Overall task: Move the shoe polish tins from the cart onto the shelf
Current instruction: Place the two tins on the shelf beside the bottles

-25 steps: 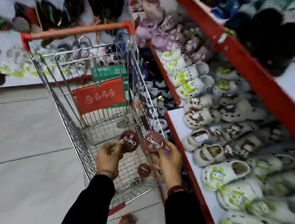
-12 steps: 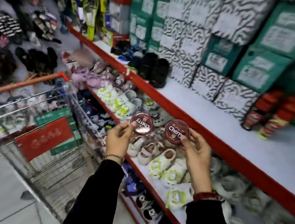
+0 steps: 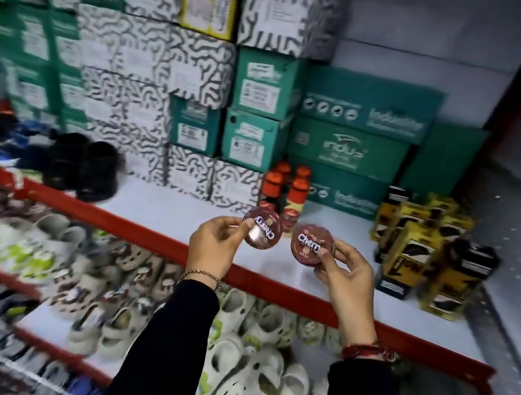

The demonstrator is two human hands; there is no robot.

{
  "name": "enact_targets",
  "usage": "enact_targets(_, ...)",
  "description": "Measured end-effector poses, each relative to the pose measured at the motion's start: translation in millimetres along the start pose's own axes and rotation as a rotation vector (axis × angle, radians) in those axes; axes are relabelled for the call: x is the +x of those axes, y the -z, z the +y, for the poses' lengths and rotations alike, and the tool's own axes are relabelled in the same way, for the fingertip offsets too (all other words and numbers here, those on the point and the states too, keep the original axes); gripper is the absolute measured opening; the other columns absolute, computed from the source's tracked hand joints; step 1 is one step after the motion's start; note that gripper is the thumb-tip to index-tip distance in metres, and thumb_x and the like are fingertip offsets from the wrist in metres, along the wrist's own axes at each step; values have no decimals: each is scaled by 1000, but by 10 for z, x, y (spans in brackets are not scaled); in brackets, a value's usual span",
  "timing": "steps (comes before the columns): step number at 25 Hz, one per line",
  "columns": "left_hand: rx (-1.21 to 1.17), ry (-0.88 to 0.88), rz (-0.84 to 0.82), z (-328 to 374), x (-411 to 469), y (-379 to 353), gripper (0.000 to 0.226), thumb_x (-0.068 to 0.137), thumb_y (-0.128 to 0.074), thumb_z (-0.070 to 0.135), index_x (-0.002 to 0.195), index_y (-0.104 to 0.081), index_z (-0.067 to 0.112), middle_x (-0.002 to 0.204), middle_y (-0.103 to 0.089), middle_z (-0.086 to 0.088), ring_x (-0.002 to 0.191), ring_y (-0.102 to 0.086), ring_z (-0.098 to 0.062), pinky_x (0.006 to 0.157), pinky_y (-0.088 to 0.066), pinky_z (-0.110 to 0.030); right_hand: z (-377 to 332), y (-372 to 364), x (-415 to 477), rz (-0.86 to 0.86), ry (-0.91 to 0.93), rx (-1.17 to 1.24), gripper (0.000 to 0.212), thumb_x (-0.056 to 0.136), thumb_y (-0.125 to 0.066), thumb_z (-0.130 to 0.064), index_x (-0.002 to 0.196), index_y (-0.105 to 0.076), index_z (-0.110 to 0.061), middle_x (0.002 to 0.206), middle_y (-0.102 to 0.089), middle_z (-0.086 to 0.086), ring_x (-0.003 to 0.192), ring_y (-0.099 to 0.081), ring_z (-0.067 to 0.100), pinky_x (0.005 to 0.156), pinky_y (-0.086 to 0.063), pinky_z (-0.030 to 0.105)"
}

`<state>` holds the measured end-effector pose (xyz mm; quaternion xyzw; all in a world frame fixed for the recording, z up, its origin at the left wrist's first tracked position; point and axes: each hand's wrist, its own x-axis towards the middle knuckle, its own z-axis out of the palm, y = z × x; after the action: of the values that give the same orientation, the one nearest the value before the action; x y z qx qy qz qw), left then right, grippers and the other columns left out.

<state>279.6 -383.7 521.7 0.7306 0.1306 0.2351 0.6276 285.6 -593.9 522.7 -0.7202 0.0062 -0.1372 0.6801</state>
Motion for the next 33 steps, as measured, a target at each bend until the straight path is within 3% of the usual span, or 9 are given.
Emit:
enact_targets(3, 368, -27, -50, 67, 54, -392, 38, 79, -63, 60, 91, -75, 26, 80, -73, 9, 81, -63, -13, 84, -34, -32, 89, 212, 208, 114, -77, -87, 26, 87, -71, -12, 113, -67, -9, 109, -71, 12, 99, -71, 30, 94, -56, 53)
enact_targets(7, 657, -18, -155, 83, 137, -780, 38, 82, -57, 60, 92, -75, 29, 93, -77, 0, 97, -67, -22, 91, -24, -39, 218, 333, 388, 214, -180, -197, 37, 83, -76, -17, 115, -68, -2, 105, -74, 15, 101, -71, 33, 94, -56, 54)
enact_targets(16, 946, 14, -200, -67, 368, -905, 51, 73, -57, 71, 73, -76, 24, 82, -74, -2, 96, -66, -28, 101, -21, -45, 233, 231, 489, 333, -199, -648, 29, 79, -76, -25, 103, -77, -8, 109, -76, 12, 103, -70, 29, 90, -55, 33)
enact_targets(21, 996, -36, -214, -95, 405, -882, 50, 74, -58, 71, 75, -78, 26, 83, -75, -1, 92, -67, -26, 100, -24, -44, 175, 121, 464, 333, -157, -779, 30, 87, -67, -17, 115, -72, -8, 118, -72, 14, 107, -69, 32, 92, -56, 37)
enact_targets(25, 928, -136, -133, -81, 342, -821, 50, 82, -49, 66, 91, -76, 25, 93, -76, -2, 97, -66, -26, 98, -30, -43, 114, 37, 405, 256, 85, -781, 38, 97, -55, -23, 132, -60, -10, 128, -69, 12, 114, -67, 29, 96, -54, 37)
enact_targets(27, 885, -263, -88, -55, 310, -756, 49, 88, -42, 60, 107, -69, 24, 106, -74, -1, 104, -63, -26, 95, -34, -41, 55, -19, 392, 141, 198, -783, 49, 101, -47, -32, 146, -44, -15, 146, -55, 9, 132, -55, 28, 107, -46, 38)
enact_targets(29, 850, -396, -88, -15, 303, -678, 54, 93, -36, 55, 129, -56, 20, 131, -64, -4, 123, -56, -26, 104, -34, -42, -8, -80, 394, 45, 282, -847, 60, 103, -36, -41, 157, -22, -19, 165, -26, 4, 153, -24, 24, 124, -23, 43)
enact_targets(31, 836, -471, -113, 38, 287, -545, 66, 96, -29, 53, 150, -33, 15, 158, -36, -6, 149, -29, -23, 123, -14, -45, -80, -167, 398, 17, 378, -958, 66, 103, -27, -47, 159, -6, -22, 169, 3, -4, 156, 9, 19, 126, 7, 44)
enact_targets(33, 852, -518, -91, 72, 248, -368, 73, 97, -23, 54, 157, -14, 14, 167, -10, -2, 156, -2, -21, 125, 3, -45, -161, -292, 372, -12, 447, -984, 68, 101, -22, -51, 159, 0, -23, 167, 15, -6, 153, 22, 17, 121, 18, 43)
